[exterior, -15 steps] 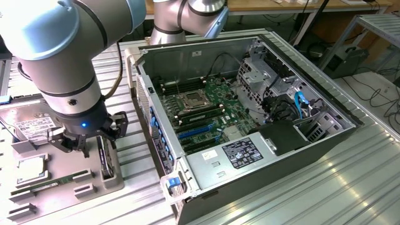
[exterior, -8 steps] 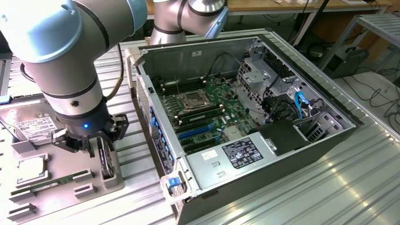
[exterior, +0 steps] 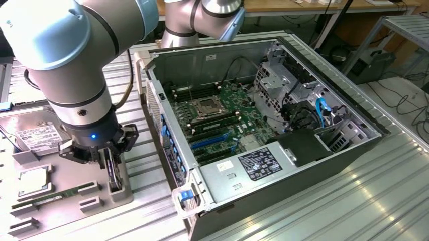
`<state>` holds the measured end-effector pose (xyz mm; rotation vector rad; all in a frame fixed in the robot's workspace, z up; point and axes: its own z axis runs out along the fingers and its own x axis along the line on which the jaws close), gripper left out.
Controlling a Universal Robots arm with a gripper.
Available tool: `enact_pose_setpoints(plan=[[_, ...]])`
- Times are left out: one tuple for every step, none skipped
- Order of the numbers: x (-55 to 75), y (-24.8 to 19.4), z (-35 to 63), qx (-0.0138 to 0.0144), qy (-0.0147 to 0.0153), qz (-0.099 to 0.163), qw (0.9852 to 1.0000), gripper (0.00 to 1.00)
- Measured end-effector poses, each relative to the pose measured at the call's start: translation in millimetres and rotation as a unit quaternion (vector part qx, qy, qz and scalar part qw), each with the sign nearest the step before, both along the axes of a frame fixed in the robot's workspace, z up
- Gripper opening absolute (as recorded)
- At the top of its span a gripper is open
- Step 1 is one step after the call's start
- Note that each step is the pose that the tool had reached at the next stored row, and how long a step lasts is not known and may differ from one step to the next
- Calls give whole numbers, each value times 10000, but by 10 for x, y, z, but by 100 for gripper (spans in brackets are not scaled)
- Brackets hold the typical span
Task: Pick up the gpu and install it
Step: 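Pick up the gpu and move the gpu toward the slot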
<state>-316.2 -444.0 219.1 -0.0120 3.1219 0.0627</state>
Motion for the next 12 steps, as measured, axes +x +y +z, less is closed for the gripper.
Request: enact_pose_setpoints(plan=[[3, 0, -3, 0, 0, -1, 10000, 38], [6, 0, -7, 0, 0, -2, 10000, 32], [12, -1, -9, -1, 1, -2, 10000, 32], [20, 0, -10, -2, 1, -2, 10000, 28], [26, 0, -14, -2, 1, -3, 10000, 28], [31, 0, -16, -2, 0, -3, 10000, 28], [36, 0, -19, -1, -1, -3, 10000, 28], [39, 0, -21, -2, 0, -3, 10000, 28], [42, 0, -22, -3, 1, -3, 10000, 28], [42, 0, -22, -4, 1, -3, 10000, 28], [43, 0, -22, -3, 1, -3, 10000, 28], [43, 0, -22, -3, 1, -3, 10000, 28]])
